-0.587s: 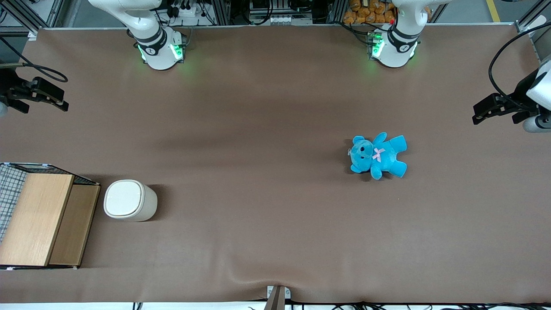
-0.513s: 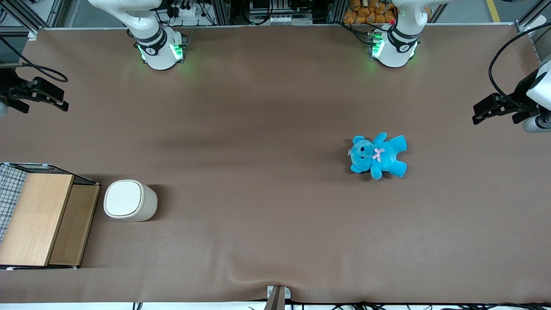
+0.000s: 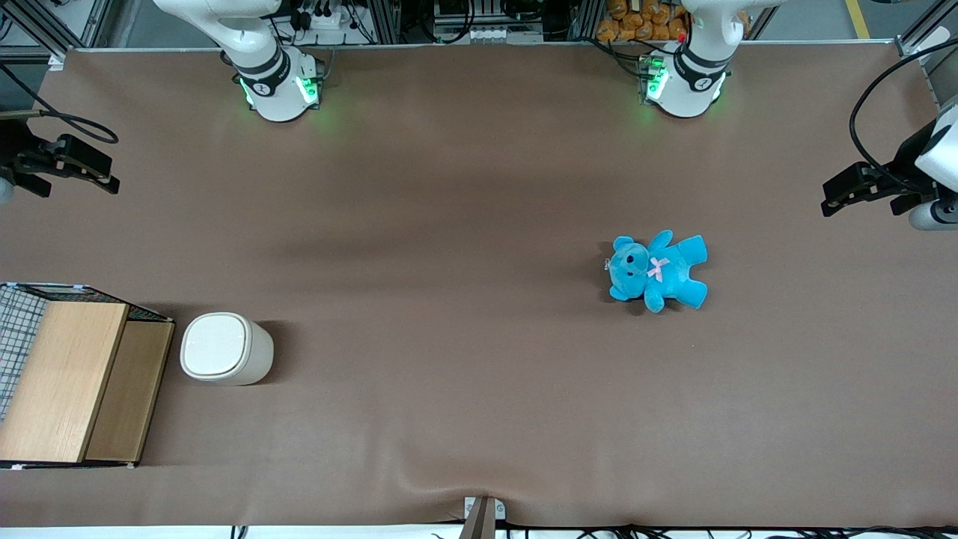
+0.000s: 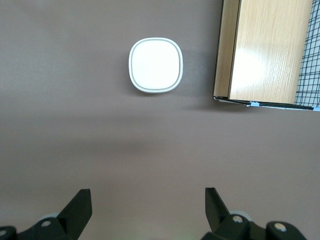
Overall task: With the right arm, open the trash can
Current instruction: 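Move the right gripper down toward the white trash can's lid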
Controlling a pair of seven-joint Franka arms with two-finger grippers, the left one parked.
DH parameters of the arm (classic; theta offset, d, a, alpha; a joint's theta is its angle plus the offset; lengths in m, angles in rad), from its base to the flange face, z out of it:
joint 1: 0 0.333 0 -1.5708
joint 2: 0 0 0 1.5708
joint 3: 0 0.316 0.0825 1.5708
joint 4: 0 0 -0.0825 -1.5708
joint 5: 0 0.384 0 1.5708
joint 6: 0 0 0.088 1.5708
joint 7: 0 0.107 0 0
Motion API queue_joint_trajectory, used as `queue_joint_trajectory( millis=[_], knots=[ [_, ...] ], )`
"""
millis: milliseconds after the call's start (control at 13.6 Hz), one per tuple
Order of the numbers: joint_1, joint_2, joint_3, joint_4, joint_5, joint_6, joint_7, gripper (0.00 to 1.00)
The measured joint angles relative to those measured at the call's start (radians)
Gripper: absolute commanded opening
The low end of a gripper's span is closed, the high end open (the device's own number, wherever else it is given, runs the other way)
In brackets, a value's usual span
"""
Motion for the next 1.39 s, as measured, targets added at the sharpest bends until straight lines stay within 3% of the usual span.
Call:
queue_joint_trajectory(
  millis=[733,807,1173,1247,1393],
  knots=[
    [0.001,0.079,0.003,-0.007,0.0,0.005,0.0,1.0],
    [0.002,0.102,0.003,-0.007,0.0,0.014,0.0,0.9],
    [0.013,0.258,0.01,-0.002,0.0,0.164,-0.001,0.19],
    [0.017,0.288,0.01,0.008,0.0,0.178,-0.001,0.11],
    [0.024,0.347,0.011,0.048,0.0,0.192,-0.001,0.08]
  ],
)
